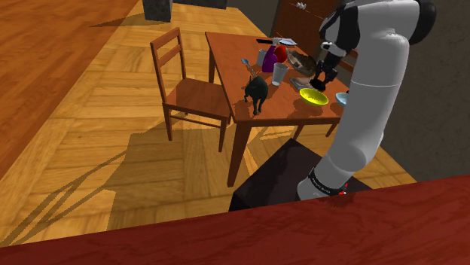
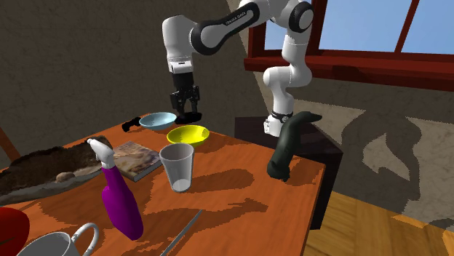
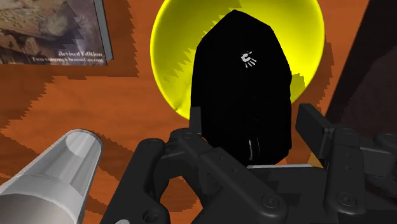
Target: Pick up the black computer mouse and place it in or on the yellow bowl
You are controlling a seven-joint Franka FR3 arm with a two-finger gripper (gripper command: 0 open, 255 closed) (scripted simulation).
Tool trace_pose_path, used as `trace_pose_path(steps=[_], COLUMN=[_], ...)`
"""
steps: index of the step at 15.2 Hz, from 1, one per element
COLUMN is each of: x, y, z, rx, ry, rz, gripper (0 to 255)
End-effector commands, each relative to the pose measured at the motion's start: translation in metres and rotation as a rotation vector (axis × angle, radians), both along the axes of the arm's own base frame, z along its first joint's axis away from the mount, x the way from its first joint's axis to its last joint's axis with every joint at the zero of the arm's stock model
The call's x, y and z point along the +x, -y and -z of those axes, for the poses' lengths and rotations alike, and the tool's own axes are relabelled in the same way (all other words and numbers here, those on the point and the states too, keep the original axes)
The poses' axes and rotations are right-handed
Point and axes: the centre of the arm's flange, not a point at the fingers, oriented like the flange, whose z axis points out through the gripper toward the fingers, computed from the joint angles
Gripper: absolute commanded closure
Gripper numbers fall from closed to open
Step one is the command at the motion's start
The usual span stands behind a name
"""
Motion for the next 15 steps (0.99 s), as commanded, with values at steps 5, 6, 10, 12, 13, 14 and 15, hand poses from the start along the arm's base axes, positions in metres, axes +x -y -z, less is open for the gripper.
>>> trace_pose_path(steps=[5, 6, 10, 12, 13, 14, 15], x=[0.000, 0.000, 0.000, 0.000, 0.000, 0.000, 0.000], y=[0.000, 0.000, 0.000, 0.000, 0.000, 0.000, 0.000], z=[0.032, 0.037, 0.056, 0.056, 0.056, 0.056, 0.056], rx=[0.000, 0.000, 0.000, 0.000, 0.000, 0.000, 0.000], ry=[0.000, 0.000, 0.000, 0.000, 0.000, 0.000, 0.000], rz=[0.000, 0.000, 0.000, 0.000, 0.000, 0.000, 0.000], gripper=[255, 255, 255, 255, 255, 255, 255])
